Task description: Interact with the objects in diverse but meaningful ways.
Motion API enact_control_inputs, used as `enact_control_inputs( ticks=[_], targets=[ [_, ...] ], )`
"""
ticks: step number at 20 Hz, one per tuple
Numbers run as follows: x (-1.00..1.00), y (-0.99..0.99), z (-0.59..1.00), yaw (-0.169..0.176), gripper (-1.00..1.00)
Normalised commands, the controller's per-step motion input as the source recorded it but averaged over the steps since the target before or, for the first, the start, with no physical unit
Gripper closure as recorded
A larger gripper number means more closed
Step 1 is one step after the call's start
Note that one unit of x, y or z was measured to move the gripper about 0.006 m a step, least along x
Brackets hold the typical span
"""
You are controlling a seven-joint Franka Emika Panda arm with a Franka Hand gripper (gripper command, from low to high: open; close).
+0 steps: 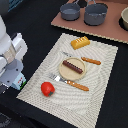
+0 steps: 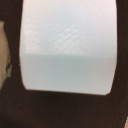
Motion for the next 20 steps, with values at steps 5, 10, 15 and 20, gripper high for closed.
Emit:
enact_control_inputs(
  ticks=[5,10,15,20],
  targets=[
    [-0.10,0.00,-0.15,-0.031,1.00],
    [-0.10,0.03,-0.05,-0.021,1.00],
    [0.05,0.79,0.63,0.050,1.00],
    [0.46,0.94,0.74,0.053,1.00]
  ],
)
